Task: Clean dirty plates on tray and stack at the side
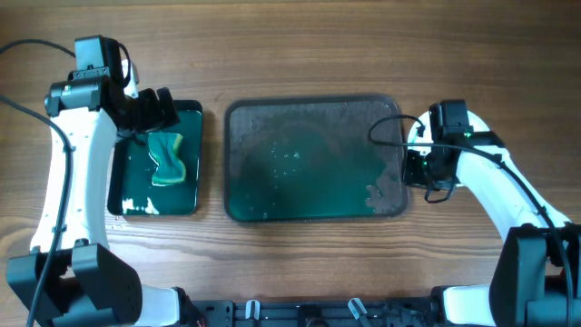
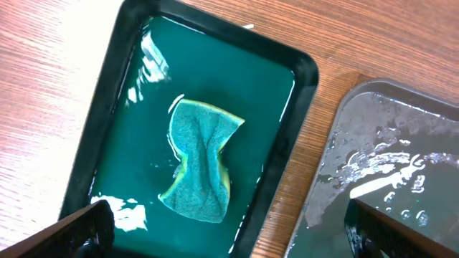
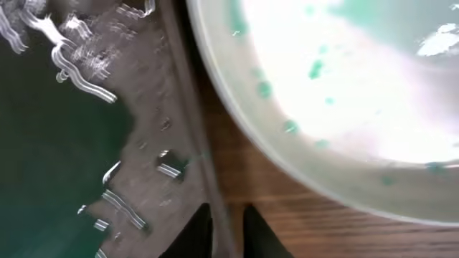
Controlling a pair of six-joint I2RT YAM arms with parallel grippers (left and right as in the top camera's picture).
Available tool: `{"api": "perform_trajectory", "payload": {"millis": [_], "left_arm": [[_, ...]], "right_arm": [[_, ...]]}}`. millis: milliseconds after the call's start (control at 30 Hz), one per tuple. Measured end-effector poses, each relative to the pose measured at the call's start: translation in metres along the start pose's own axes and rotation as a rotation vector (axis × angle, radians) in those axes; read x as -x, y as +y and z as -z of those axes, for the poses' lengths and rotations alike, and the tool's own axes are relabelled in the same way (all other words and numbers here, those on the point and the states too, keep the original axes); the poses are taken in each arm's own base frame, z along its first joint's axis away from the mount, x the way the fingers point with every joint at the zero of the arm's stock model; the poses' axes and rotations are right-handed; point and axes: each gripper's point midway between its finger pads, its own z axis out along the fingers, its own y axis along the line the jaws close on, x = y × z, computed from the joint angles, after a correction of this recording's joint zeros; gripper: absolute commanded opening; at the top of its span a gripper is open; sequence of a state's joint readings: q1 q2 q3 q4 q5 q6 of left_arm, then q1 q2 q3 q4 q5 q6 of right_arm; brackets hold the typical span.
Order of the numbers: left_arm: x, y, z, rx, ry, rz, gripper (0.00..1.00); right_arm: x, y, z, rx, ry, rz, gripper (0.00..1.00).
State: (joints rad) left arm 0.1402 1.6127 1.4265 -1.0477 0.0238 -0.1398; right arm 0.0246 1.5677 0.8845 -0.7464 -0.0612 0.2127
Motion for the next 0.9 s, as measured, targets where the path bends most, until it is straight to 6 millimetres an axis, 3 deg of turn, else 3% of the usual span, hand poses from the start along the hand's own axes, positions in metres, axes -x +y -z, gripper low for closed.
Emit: {"api": "perform_trajectory", "payload": {"millis": [233,467,900], "left_arm": [[-0.001,-0.002,0.000,-0.012,0.003,0.000,1.00],[-0.001,-0.002,0.000,-0.013,0.003,0.000,1.00],[-0.001,-0.002,0.000,-0.013,0.003,0.000,1.00]], "right_arm": [[0.019,-0.009,-0.001,-0.055,-0.090,-0.016,0.11],[-0.001,-0.015,-0.018,-0.077,-0.056,-0.012,0.11],[-0.004,0.016,-0.019,-0.010,-0.058,0.100,0.09]]}}
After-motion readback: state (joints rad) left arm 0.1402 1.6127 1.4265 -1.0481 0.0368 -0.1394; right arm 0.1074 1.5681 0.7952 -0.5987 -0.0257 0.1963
